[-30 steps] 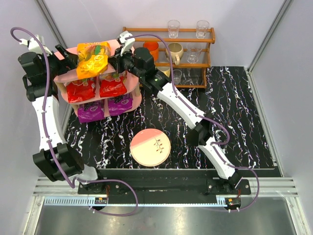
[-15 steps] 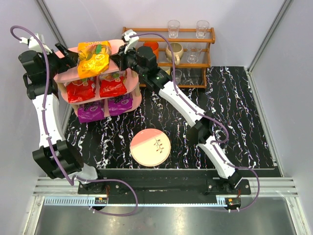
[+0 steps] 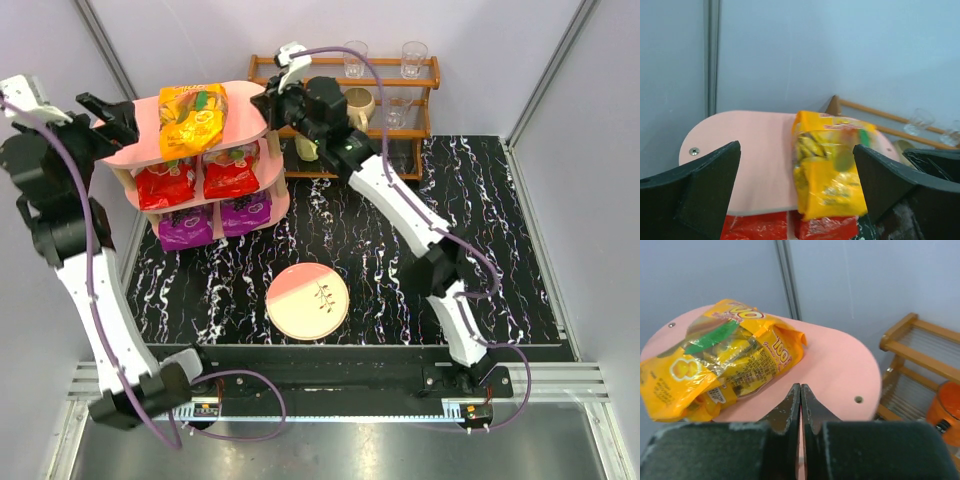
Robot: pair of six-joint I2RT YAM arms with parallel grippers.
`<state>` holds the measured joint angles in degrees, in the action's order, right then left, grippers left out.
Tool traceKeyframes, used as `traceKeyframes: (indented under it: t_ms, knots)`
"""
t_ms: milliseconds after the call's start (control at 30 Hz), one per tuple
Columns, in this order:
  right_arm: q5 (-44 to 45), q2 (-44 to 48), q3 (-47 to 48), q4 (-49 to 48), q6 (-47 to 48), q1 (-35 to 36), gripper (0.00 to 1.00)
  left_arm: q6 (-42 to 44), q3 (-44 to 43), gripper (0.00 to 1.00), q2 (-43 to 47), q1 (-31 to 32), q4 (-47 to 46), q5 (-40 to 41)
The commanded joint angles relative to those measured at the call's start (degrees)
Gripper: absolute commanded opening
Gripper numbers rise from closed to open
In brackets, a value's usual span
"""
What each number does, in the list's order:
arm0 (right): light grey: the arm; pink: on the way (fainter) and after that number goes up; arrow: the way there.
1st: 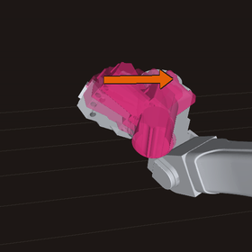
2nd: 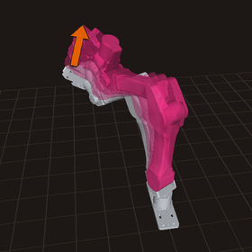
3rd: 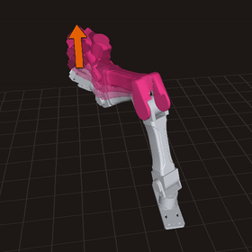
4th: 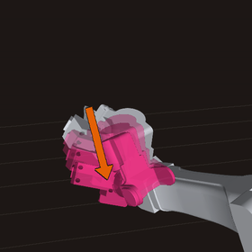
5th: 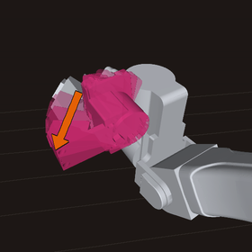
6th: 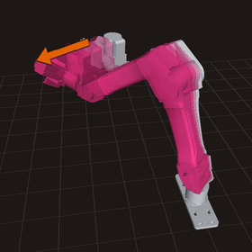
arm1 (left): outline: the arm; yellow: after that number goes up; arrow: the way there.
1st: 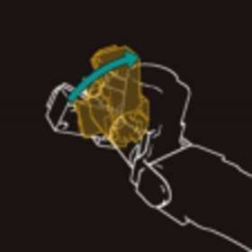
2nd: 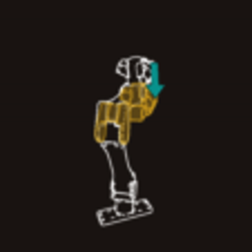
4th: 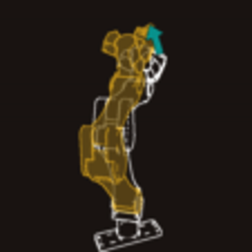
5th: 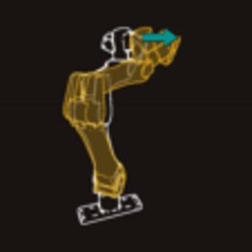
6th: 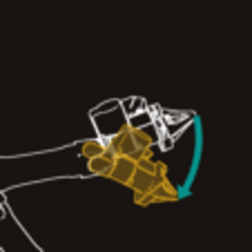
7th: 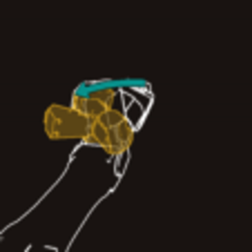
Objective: Place and organize the candy bags onto the shelf
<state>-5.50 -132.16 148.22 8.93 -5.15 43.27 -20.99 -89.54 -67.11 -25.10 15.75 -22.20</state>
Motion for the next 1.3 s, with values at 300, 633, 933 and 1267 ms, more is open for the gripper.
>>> traceKeyframes:
  t_ms: [300, 633, 933, 1267]
  knots:
    - [8.0, 45.9, -51.5, -8.7, -0.3, -0.5, 0.39, -2.5, 10.3, 0.99, 9.9, 10.4, -5.9, -2.7]
    - [9.4, 66.2, -80.5, -6.8, -4.7, -0.6, 0.12, -0.6, 4.4, 0.93, -1.8, 17.5, -12.8, 1.7]
    - [8.9, 69.1, -83.8, -3.2, -5.9, -0.6, 0.1, 1.1, 1.8, 0.82, -8.2, 19.6, -11.9, 3.2]
    - [7.9, 67.4, -84.1, -3.1, -6.2, -0.6, 0.13, 7.3, 5.4, 0.81, -9.5, 21.8, -5.6, 9.5]
